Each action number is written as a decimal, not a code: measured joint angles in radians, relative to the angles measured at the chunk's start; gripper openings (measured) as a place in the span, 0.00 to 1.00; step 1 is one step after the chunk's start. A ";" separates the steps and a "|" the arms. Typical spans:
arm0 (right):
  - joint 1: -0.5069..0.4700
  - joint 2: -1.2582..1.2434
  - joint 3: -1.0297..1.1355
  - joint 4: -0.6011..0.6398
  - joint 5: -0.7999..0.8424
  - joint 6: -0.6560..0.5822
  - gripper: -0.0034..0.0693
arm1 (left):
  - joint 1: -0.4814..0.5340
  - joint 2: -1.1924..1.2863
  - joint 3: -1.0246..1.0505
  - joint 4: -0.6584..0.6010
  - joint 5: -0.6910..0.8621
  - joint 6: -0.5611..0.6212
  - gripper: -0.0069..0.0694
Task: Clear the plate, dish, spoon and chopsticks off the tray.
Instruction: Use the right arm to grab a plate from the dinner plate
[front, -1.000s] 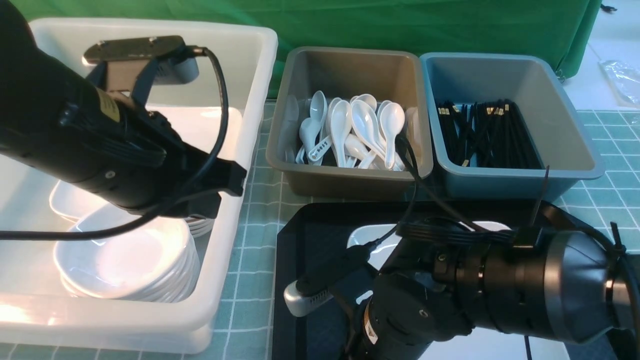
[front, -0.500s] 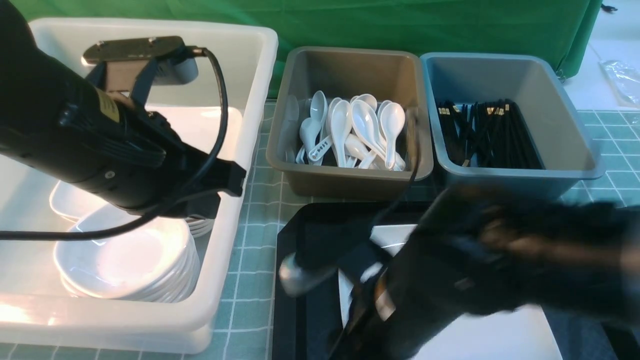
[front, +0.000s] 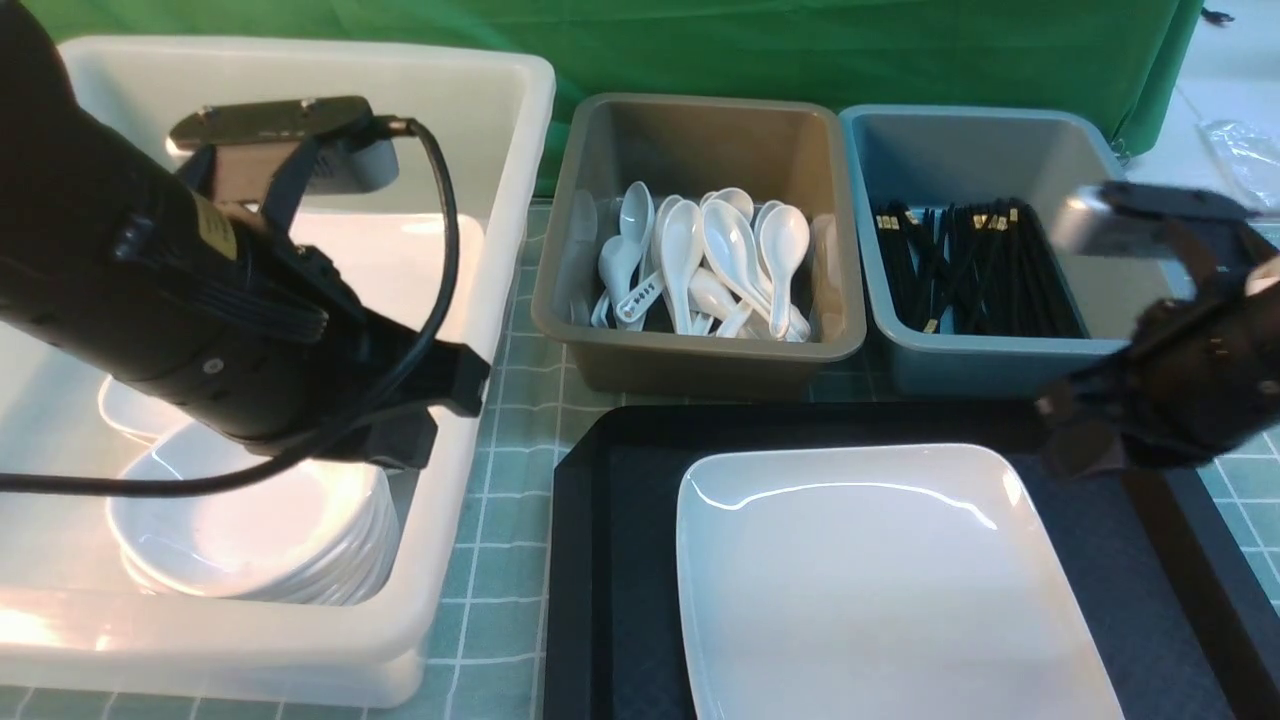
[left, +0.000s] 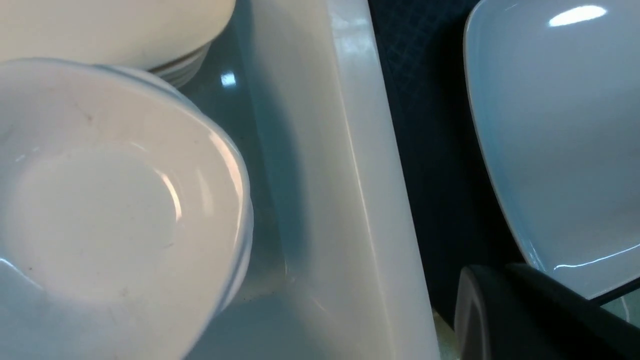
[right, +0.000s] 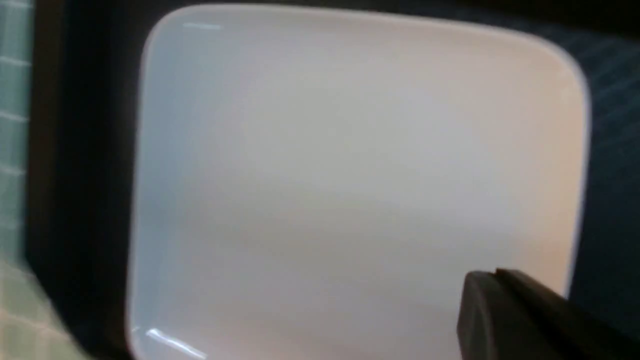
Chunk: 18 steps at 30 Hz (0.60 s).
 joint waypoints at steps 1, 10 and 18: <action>-0.077 0.035 0.001 0.098 0.042 -0.104 0.07 | 0.000 0.000 0.000 0.000 0.002 0.000 0.11; -0.202 0.235 0.001 0.209 -0.001 -0.304 0.27 | 0.000 0.000 0.000 0.000 0.003 0.000 0.11; -0.205 0.344 0.001 0.222 -0.205 -0.275 0.70 | 0.000 0.000 0.000 0.000 0.003 0.015 0.11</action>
